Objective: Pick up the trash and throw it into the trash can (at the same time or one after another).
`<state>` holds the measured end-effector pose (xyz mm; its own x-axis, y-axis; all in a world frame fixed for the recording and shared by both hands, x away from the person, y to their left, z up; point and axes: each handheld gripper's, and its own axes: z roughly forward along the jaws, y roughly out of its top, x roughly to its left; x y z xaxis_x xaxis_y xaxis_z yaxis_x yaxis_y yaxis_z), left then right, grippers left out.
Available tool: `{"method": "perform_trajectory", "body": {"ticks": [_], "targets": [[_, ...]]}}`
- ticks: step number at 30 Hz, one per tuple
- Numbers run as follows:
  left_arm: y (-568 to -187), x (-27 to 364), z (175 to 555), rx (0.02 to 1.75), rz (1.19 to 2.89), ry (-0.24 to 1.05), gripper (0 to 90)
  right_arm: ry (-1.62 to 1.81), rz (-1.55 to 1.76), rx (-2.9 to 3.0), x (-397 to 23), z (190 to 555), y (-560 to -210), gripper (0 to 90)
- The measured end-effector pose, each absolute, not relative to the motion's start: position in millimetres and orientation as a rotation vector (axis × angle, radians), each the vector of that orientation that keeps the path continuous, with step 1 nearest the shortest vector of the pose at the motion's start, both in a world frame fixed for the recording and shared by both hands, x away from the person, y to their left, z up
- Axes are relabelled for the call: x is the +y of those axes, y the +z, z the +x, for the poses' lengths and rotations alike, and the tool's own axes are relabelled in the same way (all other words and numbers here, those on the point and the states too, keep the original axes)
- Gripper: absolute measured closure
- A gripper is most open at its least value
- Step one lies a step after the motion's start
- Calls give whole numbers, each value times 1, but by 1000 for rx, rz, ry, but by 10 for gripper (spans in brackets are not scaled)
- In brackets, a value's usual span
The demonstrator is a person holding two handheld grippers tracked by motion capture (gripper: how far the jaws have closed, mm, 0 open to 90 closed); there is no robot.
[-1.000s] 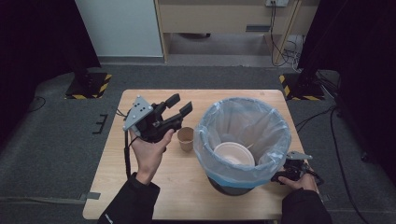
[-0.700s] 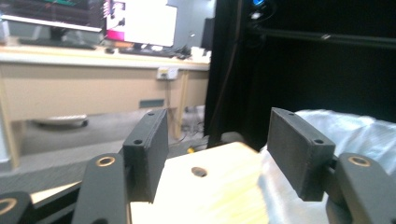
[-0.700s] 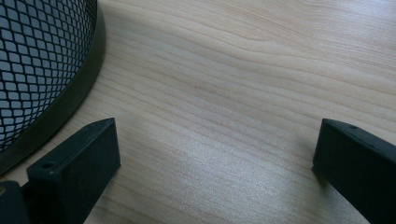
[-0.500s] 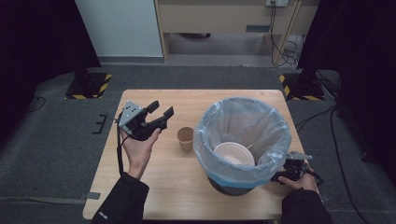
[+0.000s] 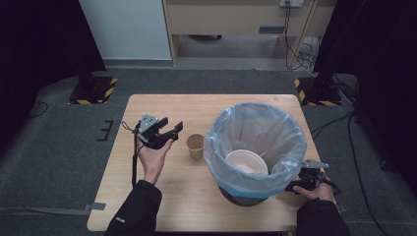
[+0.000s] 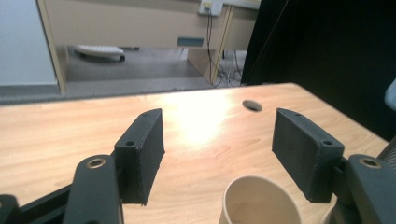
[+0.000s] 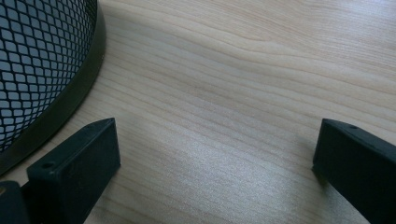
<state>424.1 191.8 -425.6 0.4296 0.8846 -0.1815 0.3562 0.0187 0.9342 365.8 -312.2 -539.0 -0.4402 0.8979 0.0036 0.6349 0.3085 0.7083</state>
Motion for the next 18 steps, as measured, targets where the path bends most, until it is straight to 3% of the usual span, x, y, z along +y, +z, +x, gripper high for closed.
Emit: {"method": "perform_trajectory", "body": {"ticks": [18], "targets": [[-477, 171, 446, 1202, 1716, 479, 423, 912, 1367, 2188, -312, 366, -539, 8]]}}
